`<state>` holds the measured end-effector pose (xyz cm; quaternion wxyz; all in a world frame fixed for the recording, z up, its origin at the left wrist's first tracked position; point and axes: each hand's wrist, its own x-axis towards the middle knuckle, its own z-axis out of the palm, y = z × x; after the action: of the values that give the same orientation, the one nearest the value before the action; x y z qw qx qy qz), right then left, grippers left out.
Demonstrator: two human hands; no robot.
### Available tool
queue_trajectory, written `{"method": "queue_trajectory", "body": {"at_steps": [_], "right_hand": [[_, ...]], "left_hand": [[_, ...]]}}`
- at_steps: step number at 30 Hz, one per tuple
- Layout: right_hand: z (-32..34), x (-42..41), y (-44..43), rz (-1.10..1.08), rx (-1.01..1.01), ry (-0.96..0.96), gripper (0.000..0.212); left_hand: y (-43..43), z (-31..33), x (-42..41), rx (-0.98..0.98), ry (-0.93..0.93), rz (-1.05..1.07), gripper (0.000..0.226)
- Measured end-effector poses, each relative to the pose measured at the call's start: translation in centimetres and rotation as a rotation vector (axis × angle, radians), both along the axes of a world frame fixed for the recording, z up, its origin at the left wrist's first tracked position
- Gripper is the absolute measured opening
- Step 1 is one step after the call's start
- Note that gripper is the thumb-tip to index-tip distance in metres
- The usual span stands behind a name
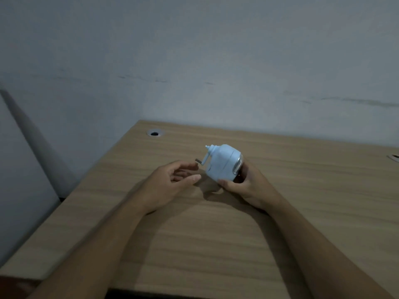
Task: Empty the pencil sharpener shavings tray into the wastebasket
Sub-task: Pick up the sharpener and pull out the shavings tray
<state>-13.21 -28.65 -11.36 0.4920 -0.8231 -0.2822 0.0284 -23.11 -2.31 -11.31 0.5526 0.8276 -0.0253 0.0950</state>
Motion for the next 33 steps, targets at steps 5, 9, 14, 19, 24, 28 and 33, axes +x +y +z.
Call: {"method": "queue_trajectory", "body": {"at_steps": [5,9,14,19,24,28,33], "right_hand": [[0.1,-2.6,-1.0,0.073,-0.027,-0.023,0.081],[0.2,-2.9,-0.7,0.133,-0.092,-0.023,0.083],[1.5,-3.9,-0.5,0.185,-0.103,-0.027,0.079],[-0.5,-4.7,-1.2,0.24,-0.205,-0.005,0.086],[0.4,-4.9,-1.4,0.219,-0.218,-0.001,0.078],[0.3,-4.8,-1.9,0.232,-0.255,0.009,0.077],[0.6,-4.4,-3.0,0.241,-0.302,0.025,0.078]], "left_hand": [[-1.3,0.5,-2.7,0.039,-0.002,0.044,0.021],[-1.3,0.3,-3.4,-0.085,-0.027,0.064,0.033],[-0.5,1.6,-4.0,-0.114,-0.05,0.055,0.031],[-0.5,-0.4,-3.6,-0.022,0.069,-0.069,0.046],[-0.6,1.0,-4.1,0.087,0.093,-0.141,0.048],[-0.6,1.0,-4.5,0.099,0.073,-0.149,0.054],[0.3,0.5,-4.5,0.098,0.091,-0.139,0.053]]}}
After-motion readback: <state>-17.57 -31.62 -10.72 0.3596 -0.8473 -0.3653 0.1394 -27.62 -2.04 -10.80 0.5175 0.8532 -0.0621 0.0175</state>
